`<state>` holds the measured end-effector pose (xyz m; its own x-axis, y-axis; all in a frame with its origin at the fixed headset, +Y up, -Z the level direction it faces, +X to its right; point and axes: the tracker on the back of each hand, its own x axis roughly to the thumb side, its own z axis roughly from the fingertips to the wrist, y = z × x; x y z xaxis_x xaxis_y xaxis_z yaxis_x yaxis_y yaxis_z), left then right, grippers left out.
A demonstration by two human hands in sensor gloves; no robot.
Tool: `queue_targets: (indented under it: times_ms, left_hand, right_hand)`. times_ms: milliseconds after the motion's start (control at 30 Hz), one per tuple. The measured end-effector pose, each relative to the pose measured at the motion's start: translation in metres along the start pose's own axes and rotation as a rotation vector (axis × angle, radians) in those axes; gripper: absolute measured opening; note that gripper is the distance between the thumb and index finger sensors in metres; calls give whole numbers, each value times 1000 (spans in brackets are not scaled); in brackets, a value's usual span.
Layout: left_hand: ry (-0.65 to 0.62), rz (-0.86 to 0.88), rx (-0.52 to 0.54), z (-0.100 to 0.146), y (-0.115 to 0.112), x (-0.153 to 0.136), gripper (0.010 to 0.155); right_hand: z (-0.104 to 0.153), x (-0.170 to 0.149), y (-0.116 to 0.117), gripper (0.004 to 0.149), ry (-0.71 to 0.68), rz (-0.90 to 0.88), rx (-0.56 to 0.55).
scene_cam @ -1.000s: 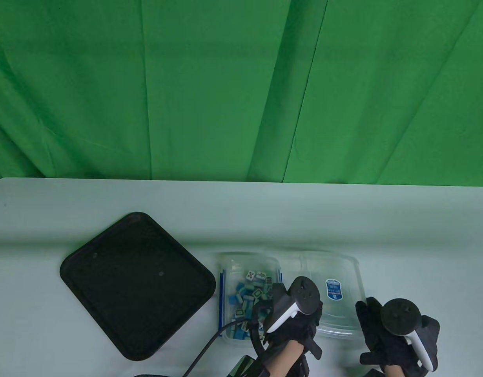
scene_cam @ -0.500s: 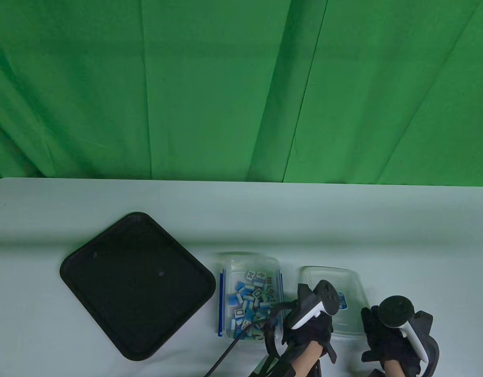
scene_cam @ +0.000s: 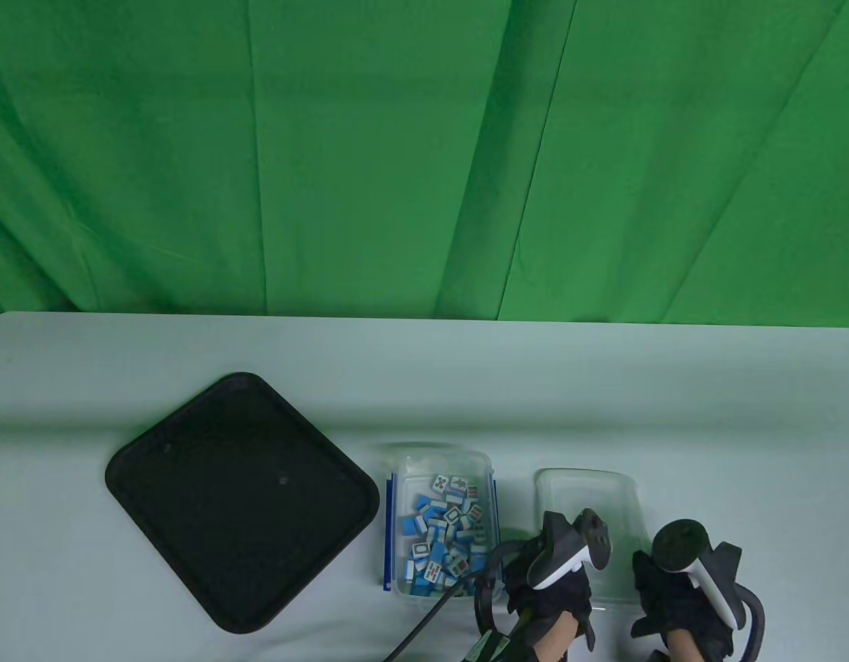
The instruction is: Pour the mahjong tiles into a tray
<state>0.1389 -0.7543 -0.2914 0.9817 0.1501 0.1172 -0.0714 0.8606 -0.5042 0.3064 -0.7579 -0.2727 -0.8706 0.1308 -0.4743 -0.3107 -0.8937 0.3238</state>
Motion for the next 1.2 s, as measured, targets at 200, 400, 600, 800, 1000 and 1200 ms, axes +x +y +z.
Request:
queue_targets:
  times_ms: [200,400,600,800,1000,1200]
  left_hand:
    - [22,-121,41,2,-6,9,64]
    - [30,-161,55,2,-9,14,63]
    - [30,-207,63,8,-9,16,62]
    - [-36,-176,128,25,7,18,61]
    - [-112,-170,238,59,37,-2,60]
    - [-118,-105,345,85,68,-66,60]
  right_hand:
    - [1,6,2,58,19,62,-25]
    - [3,7,2,58,34,101,-40]
    - [4,9,2,59,49,135,-54]
    - [10,9,-4,61,41,127,-110]
    - [29,19,-12,61,-50,97,-235]
    - [48,31,-16,61,-314,-169,-161]
